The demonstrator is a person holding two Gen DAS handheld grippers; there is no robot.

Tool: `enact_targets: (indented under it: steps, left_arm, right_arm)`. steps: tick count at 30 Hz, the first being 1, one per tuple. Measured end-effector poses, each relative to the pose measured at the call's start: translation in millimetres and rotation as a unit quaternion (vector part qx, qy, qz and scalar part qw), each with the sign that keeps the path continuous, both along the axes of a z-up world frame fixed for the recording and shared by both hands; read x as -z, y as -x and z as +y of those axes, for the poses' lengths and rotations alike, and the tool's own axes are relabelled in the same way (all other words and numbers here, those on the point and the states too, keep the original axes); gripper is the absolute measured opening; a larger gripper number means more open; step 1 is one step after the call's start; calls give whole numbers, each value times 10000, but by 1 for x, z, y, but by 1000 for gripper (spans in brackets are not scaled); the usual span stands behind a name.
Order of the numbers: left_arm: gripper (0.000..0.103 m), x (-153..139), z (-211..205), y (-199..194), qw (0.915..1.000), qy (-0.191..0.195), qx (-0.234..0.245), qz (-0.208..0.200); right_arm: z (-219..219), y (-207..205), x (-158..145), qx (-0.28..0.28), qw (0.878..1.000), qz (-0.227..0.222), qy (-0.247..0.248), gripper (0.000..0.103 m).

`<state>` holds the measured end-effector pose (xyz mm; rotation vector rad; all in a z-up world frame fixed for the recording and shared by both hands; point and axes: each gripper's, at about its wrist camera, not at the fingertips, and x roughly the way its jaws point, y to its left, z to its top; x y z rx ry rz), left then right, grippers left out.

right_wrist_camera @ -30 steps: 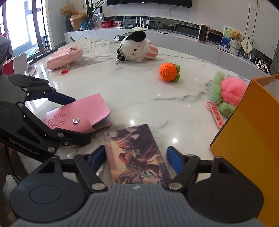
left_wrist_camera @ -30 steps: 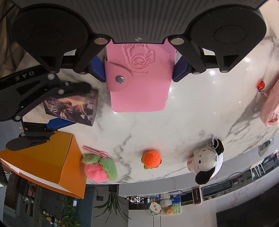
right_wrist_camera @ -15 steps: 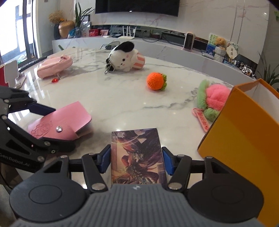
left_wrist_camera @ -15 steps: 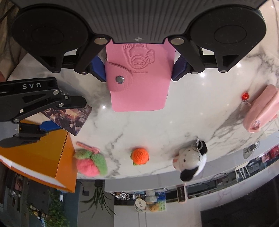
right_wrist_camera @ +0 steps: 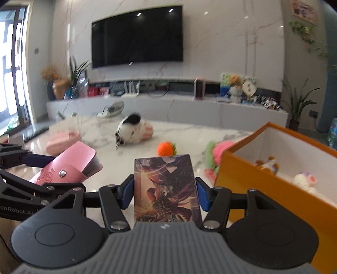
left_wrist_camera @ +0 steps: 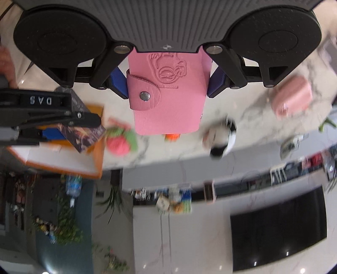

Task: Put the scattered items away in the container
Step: 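Lift and carry the wallet and card box with both tools over the orange box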

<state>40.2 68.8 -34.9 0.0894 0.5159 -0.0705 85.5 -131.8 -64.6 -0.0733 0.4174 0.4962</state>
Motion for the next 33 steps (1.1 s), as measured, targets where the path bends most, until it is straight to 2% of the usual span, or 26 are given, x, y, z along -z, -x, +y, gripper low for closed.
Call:
enact_targets:
  steps: [4, 10, 17, 22, 28, 33]
  left_arm:
    - [93, -31, -29, -4, 9987, -109, 321, -376]
    - [93, -54, -80, -27, 9943, -156, 890, -561]
    - [93, -63, -131, -64, 9889, 24, 1350, -623]
    - [93, -57, -157, -105, 9885, 40, 1505, -137]
    - [93, -44, -178, -150, 9882, 56, 1445, 497]
    - [93, -28, -189, -178, 9846, -154, 1569, 755]
  right_arm:
    - [-27, 13, -24, 491, 9982, -193, -292, 62]
    - [-75, 13, -53, 1294, 9904, -228, -430, 62]
    - [-123, -16, -66, 1972, 9803, 57, -27, 62]
    - [-148, -38, -63, 2225, 9735, 462, 262, 62]
    - [-158, -54, -54, 2404, 9676, 592, 501, 62]
    - [-168, -75, -46, 2402, 9650, 897, 548, 62]
